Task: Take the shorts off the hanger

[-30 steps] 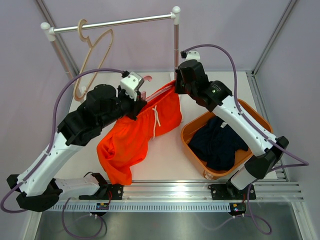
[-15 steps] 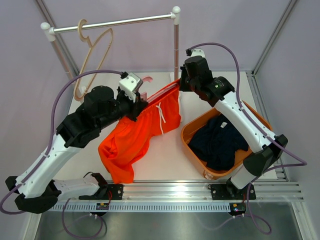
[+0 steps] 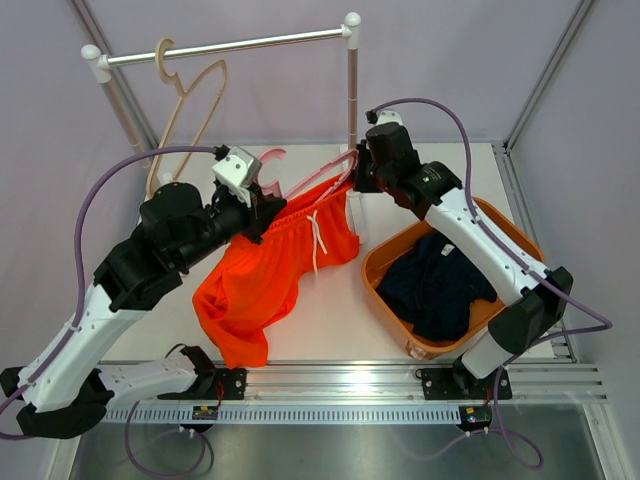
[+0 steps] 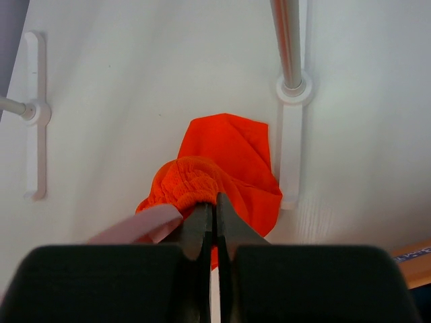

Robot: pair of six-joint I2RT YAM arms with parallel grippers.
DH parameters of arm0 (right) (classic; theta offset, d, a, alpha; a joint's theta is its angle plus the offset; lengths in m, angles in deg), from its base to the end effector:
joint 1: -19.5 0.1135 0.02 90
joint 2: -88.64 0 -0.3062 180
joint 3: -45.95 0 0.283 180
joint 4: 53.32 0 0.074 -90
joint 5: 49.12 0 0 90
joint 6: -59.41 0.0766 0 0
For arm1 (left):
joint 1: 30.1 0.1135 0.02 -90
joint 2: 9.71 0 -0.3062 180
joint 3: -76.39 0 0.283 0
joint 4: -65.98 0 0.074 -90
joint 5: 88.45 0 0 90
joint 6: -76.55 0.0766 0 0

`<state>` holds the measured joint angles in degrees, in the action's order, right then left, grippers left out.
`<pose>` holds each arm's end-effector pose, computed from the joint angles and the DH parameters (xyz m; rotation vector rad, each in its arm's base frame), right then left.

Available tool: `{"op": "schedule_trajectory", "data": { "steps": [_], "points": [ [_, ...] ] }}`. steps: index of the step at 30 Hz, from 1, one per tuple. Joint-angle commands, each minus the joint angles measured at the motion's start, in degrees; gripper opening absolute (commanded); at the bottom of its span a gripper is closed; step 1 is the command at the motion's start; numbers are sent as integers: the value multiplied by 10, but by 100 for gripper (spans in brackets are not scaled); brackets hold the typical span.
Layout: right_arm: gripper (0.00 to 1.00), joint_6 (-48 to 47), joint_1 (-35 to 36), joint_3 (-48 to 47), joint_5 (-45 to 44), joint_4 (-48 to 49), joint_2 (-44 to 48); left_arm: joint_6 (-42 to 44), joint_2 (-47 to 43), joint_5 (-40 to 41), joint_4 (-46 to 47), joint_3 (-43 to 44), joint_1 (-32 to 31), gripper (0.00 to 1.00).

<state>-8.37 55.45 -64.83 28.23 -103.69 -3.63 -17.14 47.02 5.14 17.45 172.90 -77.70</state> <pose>0.3554 0.2370 0.4308 -0.1243 2.1303 0.3693 0.1507 -0.1579 0.5277 0.6144 1.6508 -0.6040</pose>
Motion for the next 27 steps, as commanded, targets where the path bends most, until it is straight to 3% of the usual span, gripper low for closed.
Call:
{"op": "schedule_trajectory", "data": {
  "steps": [1, 8, 13, 19, 27],
  "points": [
    [0, 3, -31, 27, -40, 37, 27, -23, -39, 34, 49, 0, -6, 0],
    [0, 23, -14, 71, 17, 58, 82, -54, -55, 99, 116, -34, -6, 0],
    [0, 15, 115, 56, -26, 53, 114, -65, -51, 108, 140, -45, -6, 0],
    [0, -7, 226, 33, -17, 61, 111, -71, -36, 103, 159, -42, -6, 0],
    [0, -34, 242, 16, -16, 48, 101, -61, -39, 148, 201, -43, -6, 0]
  ]
}}
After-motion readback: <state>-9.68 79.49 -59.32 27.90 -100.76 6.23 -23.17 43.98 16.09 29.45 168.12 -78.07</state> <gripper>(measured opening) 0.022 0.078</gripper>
